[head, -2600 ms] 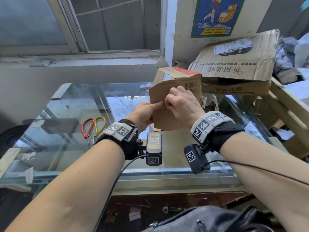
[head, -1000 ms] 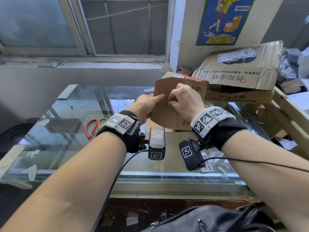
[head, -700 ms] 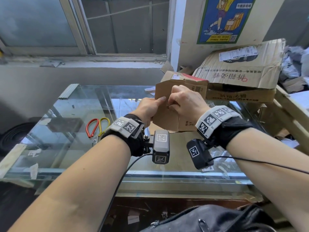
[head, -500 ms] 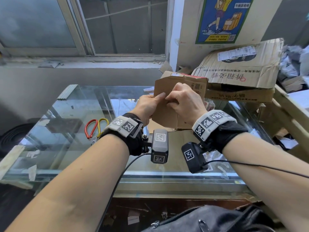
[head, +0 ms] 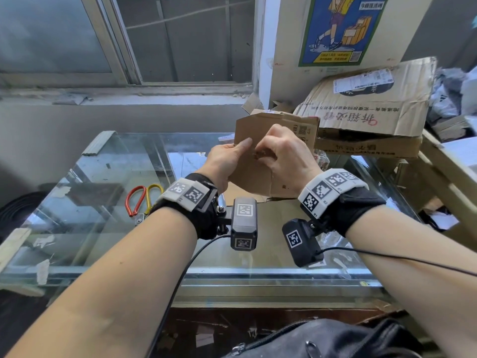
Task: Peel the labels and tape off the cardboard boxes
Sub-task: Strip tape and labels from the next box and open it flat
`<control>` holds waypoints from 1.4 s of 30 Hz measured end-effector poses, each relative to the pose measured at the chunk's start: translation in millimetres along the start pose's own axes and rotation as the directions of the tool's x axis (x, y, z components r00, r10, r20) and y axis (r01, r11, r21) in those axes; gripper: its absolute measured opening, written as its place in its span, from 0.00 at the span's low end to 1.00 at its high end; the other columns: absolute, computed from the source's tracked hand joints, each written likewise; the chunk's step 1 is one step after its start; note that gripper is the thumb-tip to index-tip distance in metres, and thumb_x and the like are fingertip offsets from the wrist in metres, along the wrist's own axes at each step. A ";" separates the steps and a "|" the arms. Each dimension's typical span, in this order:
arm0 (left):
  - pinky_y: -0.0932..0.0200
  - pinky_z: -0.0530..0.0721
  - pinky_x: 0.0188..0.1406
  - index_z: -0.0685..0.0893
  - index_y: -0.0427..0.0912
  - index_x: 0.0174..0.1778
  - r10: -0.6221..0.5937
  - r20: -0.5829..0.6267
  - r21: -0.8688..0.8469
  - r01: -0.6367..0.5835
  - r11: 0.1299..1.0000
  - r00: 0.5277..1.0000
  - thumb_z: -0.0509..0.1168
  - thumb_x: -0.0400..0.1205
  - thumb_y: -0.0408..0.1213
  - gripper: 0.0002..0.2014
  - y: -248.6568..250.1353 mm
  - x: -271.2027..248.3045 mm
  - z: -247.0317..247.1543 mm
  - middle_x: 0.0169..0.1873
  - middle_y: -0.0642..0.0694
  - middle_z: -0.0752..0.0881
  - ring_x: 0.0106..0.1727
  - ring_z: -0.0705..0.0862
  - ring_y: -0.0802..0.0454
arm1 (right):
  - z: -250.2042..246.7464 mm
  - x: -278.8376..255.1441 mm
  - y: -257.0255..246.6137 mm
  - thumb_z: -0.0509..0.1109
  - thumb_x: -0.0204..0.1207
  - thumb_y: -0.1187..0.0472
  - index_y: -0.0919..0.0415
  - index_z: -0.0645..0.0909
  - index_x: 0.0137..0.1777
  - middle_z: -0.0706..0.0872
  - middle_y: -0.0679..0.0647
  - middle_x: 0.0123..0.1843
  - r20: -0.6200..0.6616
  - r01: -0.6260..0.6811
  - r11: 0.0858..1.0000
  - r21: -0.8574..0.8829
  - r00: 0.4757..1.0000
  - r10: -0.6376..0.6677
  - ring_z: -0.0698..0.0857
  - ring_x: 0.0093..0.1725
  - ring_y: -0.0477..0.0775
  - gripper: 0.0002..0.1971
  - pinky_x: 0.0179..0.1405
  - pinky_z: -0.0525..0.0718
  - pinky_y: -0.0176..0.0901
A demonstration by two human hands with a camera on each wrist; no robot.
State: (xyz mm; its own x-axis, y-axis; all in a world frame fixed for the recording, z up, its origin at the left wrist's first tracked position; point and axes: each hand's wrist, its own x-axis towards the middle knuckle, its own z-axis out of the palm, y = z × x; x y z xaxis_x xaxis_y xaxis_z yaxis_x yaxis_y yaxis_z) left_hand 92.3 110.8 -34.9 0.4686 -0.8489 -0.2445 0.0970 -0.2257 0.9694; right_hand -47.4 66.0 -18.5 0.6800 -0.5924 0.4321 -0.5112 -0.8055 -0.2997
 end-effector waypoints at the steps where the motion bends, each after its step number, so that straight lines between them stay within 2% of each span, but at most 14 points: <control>1: 0.47 0.83 0.59 0.86 0.43 0.43 -0.005 0.007 0.009 0.005 1.000 1.000 0.71 0.79 0.50 0.13 0.1 -0.3 0.4 0.45 0.42 0.88 0.50 0.85 0.44 | -2.2 1.9 -1.3 0.75 0.72 0.64 0.63 0.87 0.51 0.81 0.58 0.50 0.012 -0.013 1.000 -0.011 1.000 0.013 0.79 0.55 0.58 0.08 0.54 0.80 0.54; 5: 0.52 0.84 0.52 0.85 0.42 0.43 -0.024 0.052 0.020 0.023 1.000 0.998 0.71 0.80 0.50 0.13 -0.5 -3.4 2.8 0.42 0.43 0.88 0.46 0.85 0.46 | -13.3 13.4 -7.2 0.76 0.71 0.60 0.57 0.89 0.45 0.83 0.52 0.48 0.086 -0.106 0.992 -0.064 0.990 0.111 0.82 0.50 0.55 0.04 0.48 0.77 0.43; 9: 0.56 0.83 0.42 0.85 0.42 0.40 -0.005 0.032 0.019 0.004 1.000 0.999 0.70 0.80 0.49 0.13 0.7 -3.4 4.6 0.37 0.45 0.87 0.39 0.84 0.50 | -15.0 17.2 -12.1 0.74 0.73 0.63 0.60 0.88 0.44 0.84 0.54 0.49 0.138 -0.073 0.989 -0.131 0.986 0.091 0.82 0.50 0.59 0.03 0.46 0.75 0.43; 13: 0.51 0.84 0.52 0.85 0.42 0.40 0.010 0.014 0.032 -0.011 0.999 1.000 0.70 0.80 0.50 0.13 1.6 -1.4 3.4 0.40 0.45 0.87 0.43 0.84 0.49 | -15.2 16.2 -11.8 0.74 0.73 0.62 0.62 0.88 0.45 0.83 0.56 0.49 0.129 -0.066 0.989 -0.134 0.988 0.083 0.83 0.50 0.60 0.04 0.49 0.79 0.47; 16: 0.48 0.84 0.56 0.86 0.41 0.43 0.004 0.023 0.033 -0.005 0.999 1.000 0.71 0.79 0.51 0.15 1.4 -1.8 3.2 0.42 0.43 0.88 0.46 0.85 0.46 | -17.3 21.0 -14.1 0.73 0.74 0.62 0.61 0.87 0.49 0.83 0.56 0.53 0.176 -0.067 0.983 -0.172 0.980 0.097 0.82 0.53 0.60 0.06 0.47 0.75 0.43; 19: 0.52 0.85 0.50 0.86 0.40 0.42 0.003 0.015 0.018 -0.003 1.000 1.000 0.72 0.77 0.51 0.15 0.4 -2.9 4.8 0.44 0.41 0.88 0.44 0.85 0.47 | -17.0 24.6 -17.7 0.67 0.79 0.63 0.64 0.82 0.58 0.80 0.60 0.57 0.275 0.022 0.965 -0.262 0.960 0.053 0.79 0.59 0.61 0.10 0.50 0.74 0.47; 24: 0.58 0.80 0.39 0.87 0.38 0.45 -0.014 -0.023 0.009 0.014 1.000 1.000 0.74 0.77 0.50 0.16 -3.0 -3.6 2.6 0.44 0.41 0.87 0.43 0.83 0.46 | -22.0 19.0 -13.8 0.65 0.80 0.65 0.61 0.82 0.60 0.77 0.59 0.55 0.386 0.167 0.970 -0.176 0.918 -0.089 0.77 0.58 0.59 0.11 0.53 0.75 0.50; 28: 0.57 0.80 0.40 0.86 0.40 0.42 -0.006 -0.015 0.005 0.006 1.000 1.000 0.73 0.77 0.51 0.15 -3.0 -3.8 1.5 0.41 0.42 0.87 0.43 0.84 0.45 | -21.4 14.8 -5.0 0.69 0.77 0.63 0.59 0.81 0.48 0.77 0.56 0.52 0.317 0.196 0.975 -0.107 0.936 -0.153 0.76 0.56 0.56 0.02 0.48 0.77 0.50; 30: 0.53 0.83 0.47 0.86 0.40 0.43 -0.004 -0.019 0.015 0.004 1.000 1.000 0.72 0.78 0.51 0.15 -2.5 -4.4 1.1 0.44 0.41 0.88 0.47 0.85 0.44 | -16.8 10.0 -1.7 0.70 0.76 0.64 0.60 0.79 0.43 0.79 0.55 0.51 0.259 0.214 0.972 -0.095 0.948 -0.183 0.77 0.54 0.57 0.03 0.44 0.76 0.48; 32: 0.49 0.83 0.56 0.87 0.38 0.49 -0.009 -0.030 0.029 0.010 1.000 1.000 0.72 0.77 0.52 0.19 -3.8 -4.8 -0.2 0.50 0.38 0.89 0.52 0.85 0.42 | -11.5 4.9 -0.8 0.70 0.76 0.66 0.62 0.78 0.42 0.81 0.57 0.47 0.209 0.235 0.967 -0.092 0.955 -0.212 0.78 0.49 0.59 0.04 0.42 0.74 0.47; 36: 0.43 0.82 0.64 0.87 0.36 0.55 -0.022 -0.036 0.019 0.023 1.000 0.999 0.73 0.77 0.53 0.23 -6.1 -6.5 -1.8 0.53 0.37 0.88 0.58 0.85 0.39 | -6.7 1.8 -2.9 0.68 0.76 0.69 0.60 0.72 0.39 0.80 0.58 0.43 0.174 0.253 0.965 -0.064 0.955 -0.239 0.77 0.44 0.58 0.08 0.39 0.70 0.43; 38: 0.43 0.82 0.64 0.87 0.36 0.56 -0.023 -0.040 0.020 0.024 1.000 0.999 0.74 0.76 0.53 0.24 -6.2 -6.7 -1.7 0.53 0.37 0.88 0.59 0.85 0.39 | -6.8 1.7 -3.2 0.69 0.75 0.70 0.58 0.69 0.38 0.80 0.58 0.42 0.163 0.234 0.972 -0.020 0.960 -0.228 0.74 0.42 0.55 0.12 0.39 0.72 0.45; 40: 0.45 0.82 0.63 0.87 0.36 0.55 -0.025 -0.039 0.017 0.026 1.000 0.999 0.73 0.76 0.53 0.23 -6.0 -6.4 -1.7 0.52 0.38 0.89 0.57 0.85 0.39 | -9.2 0.4 -4.0 0.71 0.73 0.71 0.62 0.73 0.38 0.81 0.58 0.42 0.155 0.197 0.980 0.011 0.968 -0.197 0.73 0.41 0.53 0.09 0.40 0.78 0.51; 42: 0.46 0.81 0.61 0.87 0.38 0.50 -0.022 -0.027 0.023 0.023 0.999 0.999 0.73 0.77 0.53 0.20 -4.9 -6.9 -2.3 0.49 0.39 0.88 0.55 0.85 0.40 | -10.8 -0.2 -3.4 0.73 0.71 0.70 0.66 0.79 0.47 0.83 0.58 0.45 0.165 0.170 0.985 0.005 0.972 -0.168 0.77 0.44 0.55 0.07 0.46 0.80 0.54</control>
State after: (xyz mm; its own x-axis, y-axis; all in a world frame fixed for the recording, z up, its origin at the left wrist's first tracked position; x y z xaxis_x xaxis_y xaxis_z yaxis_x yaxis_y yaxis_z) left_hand 90.5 118.8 -38.0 0.4902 -0.8303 -0.2653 0.0877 -0.2559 0.9627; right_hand -51.6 69.0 -8.4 0.8338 -0.4428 0.3296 -0.3855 -0.8945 -0.2264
